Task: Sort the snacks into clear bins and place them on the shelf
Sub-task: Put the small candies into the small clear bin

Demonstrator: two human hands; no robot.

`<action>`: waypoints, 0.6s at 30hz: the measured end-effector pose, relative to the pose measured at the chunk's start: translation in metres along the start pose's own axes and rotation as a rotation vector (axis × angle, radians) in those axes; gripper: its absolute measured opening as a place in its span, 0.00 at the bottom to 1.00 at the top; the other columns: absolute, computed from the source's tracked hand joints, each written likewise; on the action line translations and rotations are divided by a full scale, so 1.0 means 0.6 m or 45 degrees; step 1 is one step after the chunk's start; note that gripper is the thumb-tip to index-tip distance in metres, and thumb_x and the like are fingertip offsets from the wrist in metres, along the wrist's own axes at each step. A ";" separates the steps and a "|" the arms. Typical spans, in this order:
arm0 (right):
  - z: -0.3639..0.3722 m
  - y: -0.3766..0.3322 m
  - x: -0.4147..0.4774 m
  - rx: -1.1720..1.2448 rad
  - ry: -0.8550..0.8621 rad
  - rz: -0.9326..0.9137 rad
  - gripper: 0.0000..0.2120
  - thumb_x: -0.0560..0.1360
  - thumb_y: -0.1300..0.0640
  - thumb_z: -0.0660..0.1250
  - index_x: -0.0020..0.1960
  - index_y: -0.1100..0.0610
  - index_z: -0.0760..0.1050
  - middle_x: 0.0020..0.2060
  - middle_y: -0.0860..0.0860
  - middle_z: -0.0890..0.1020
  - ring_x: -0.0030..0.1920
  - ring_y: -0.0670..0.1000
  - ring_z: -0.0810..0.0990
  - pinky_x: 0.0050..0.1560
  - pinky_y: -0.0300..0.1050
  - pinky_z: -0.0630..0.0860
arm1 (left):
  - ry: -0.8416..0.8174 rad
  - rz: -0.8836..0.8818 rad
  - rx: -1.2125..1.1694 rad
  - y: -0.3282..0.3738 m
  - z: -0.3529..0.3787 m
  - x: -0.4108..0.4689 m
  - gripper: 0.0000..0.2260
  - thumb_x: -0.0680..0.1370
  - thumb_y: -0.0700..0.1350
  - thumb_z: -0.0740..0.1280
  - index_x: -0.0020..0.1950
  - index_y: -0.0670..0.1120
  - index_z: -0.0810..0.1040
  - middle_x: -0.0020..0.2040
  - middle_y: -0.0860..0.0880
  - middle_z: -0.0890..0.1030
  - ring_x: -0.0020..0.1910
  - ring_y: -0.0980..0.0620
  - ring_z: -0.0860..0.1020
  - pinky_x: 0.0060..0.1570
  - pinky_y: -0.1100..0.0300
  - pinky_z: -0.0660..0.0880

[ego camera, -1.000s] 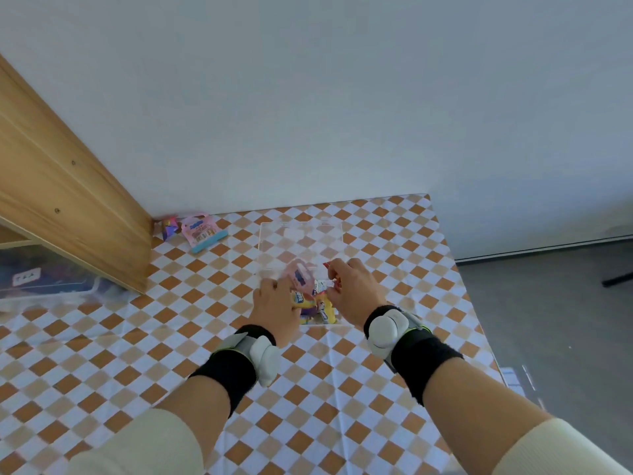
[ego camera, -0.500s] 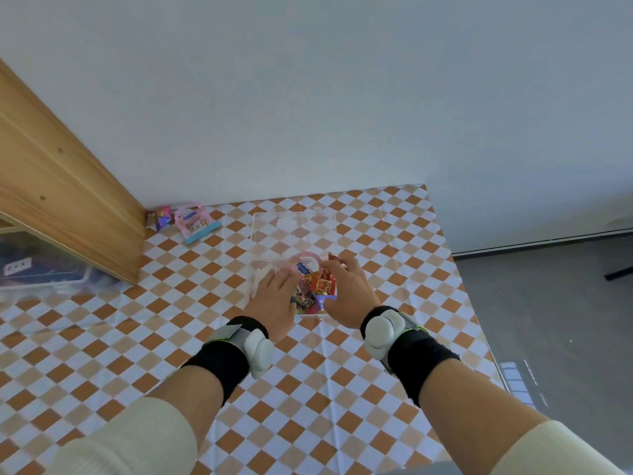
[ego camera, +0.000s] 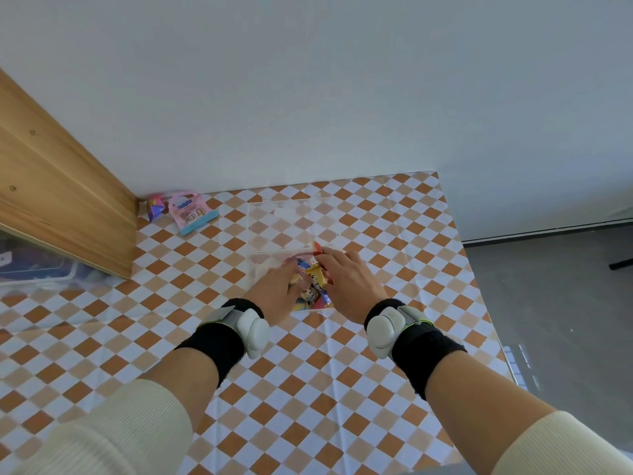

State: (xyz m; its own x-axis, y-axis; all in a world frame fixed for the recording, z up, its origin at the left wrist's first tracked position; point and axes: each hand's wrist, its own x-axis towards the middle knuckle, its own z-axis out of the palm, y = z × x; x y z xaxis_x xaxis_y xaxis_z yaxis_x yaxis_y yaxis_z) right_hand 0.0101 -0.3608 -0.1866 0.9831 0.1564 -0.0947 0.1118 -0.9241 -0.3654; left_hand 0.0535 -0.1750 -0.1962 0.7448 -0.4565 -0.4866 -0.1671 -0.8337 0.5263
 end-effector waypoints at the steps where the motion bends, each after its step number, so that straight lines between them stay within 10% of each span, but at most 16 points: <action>1: 0.003 -0.009 0.005 0.014 -0.026 -0.041 0.22 0.78 0.60 0.66 0.72 0.54 0.70 0.71 0.50 0.72 0.61 0.57 0.71 0.63 0.48 0.69 | 0.017 -0.004 -0.037 -0.002 -0.010 -0.004 0.23 0.85 0.52 0.54 0.79 0.50 0.58 0.70 0.45 0.74 0.65 0.44 0.74 0.61 0.53 0.72; 9: 0.012 -0.041 0.040 -0.108 -0.311 -0.163 0.16 0.82 0.58 0.59 0.68 0.57 0.72 0.66 0.51 0.75 0.62 0.53 0.73 0.63 0.42 0.61 | 0.117 0.133 0.186 -0.039 -0.074 -0.026 0.15 0.77 0.35 0.66 0.61 0.48 0.78 0.63 0.48 0.77 0.62 0.47 0.74 0.58 0.59 0.70; 15: 0.022 -0.045 0.054 -0.035 -0.384 0.018 0.15 0.79 0.59 0.65 0.66 0.55 0.77 0.66 0.55 0.73 0.62 0.61 0.72 0.64 0.50 0.67 | -0.088 0.070 0.238 -0.040 -0.085 -0.050 0.17 0.73 0.59 0.71 0.53 0.49 0.76 0.49 0.51 0.79 0.48 0.48 0.78 0.49 0.54 0.76; 18: 0.027 -0.042 0.060 -0.010 -0.406 0.078 0.15 0.77 0.60 0.67 0.63 0.54 0.78 0.62 0.56 0.74 0.60 0.62 0.73 0.59 0.51 0.72 | -0.226 0.059 0.398 -0.033 -0.080 -0.055 0.16 0.72 0.56 0.70 0.57 0.53 0.75 0.51 0.52 0.81 0.48 0.48 0.79 0.49 0.52 0.78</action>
State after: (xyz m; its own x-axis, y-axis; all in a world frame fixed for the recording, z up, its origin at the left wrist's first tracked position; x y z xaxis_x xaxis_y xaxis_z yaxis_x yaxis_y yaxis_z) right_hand 0.0405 -0.3260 -0.1957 0.8935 0.2008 -0.4017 0.0566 -0.9376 -0.3430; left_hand 0.0636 -0.1285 -0.1572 0.6125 -0.5199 -0.5955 -0.4077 -0.8531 0.3254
